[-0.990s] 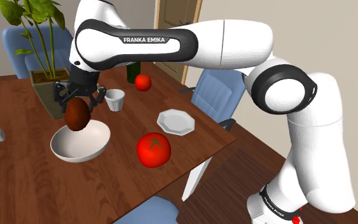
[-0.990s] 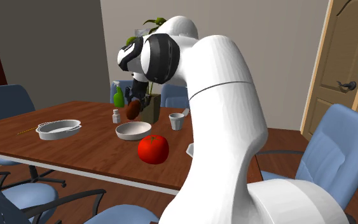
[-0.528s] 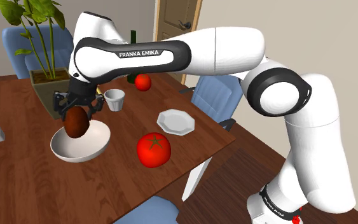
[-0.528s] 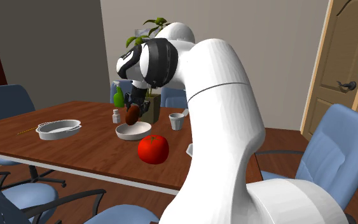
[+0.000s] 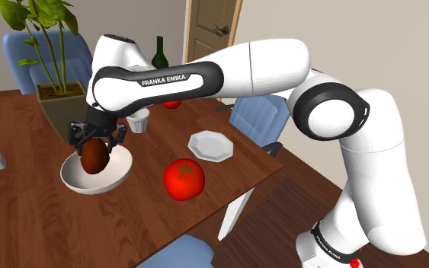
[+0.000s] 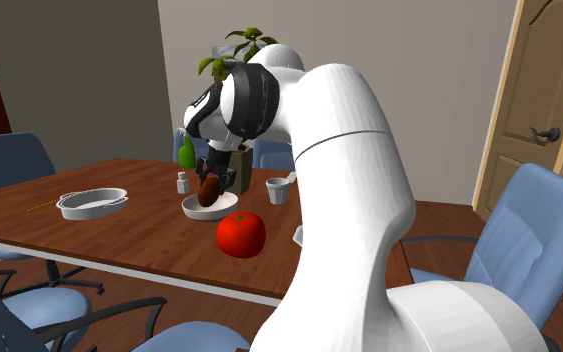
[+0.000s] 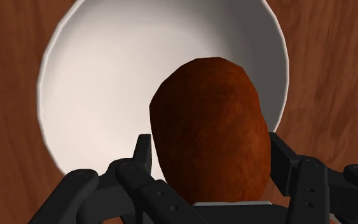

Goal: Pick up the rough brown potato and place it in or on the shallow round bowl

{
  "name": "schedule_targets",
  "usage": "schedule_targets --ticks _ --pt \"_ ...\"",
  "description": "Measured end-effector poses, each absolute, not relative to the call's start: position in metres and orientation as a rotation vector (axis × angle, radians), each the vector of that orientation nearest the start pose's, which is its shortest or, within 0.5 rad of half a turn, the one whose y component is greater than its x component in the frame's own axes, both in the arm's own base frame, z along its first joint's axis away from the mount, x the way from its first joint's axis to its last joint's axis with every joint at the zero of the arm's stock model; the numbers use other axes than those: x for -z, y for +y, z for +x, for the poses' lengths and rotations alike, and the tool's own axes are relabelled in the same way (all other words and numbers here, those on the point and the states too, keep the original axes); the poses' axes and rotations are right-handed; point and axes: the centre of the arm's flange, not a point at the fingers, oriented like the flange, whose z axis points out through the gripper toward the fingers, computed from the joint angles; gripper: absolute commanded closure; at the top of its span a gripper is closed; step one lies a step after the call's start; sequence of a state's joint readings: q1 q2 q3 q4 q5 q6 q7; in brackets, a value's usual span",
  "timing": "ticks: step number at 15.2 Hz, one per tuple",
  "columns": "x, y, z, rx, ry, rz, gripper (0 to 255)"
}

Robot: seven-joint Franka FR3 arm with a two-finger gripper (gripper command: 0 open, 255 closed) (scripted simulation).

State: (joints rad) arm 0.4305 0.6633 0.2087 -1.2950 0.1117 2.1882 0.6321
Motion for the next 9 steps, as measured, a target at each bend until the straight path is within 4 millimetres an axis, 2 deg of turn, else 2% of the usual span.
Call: schedule_targets --ticks 5,6,9 --pt "-0.3856 0.4221 0.6274 0.091 0.149 -2.815 255" --pt "-0.3856 0.4221 0.6274 0.091 0.149 -2.815 0" --pt "-0.3858 0.422 0.6274 0.091 0.149 -2.815 0"
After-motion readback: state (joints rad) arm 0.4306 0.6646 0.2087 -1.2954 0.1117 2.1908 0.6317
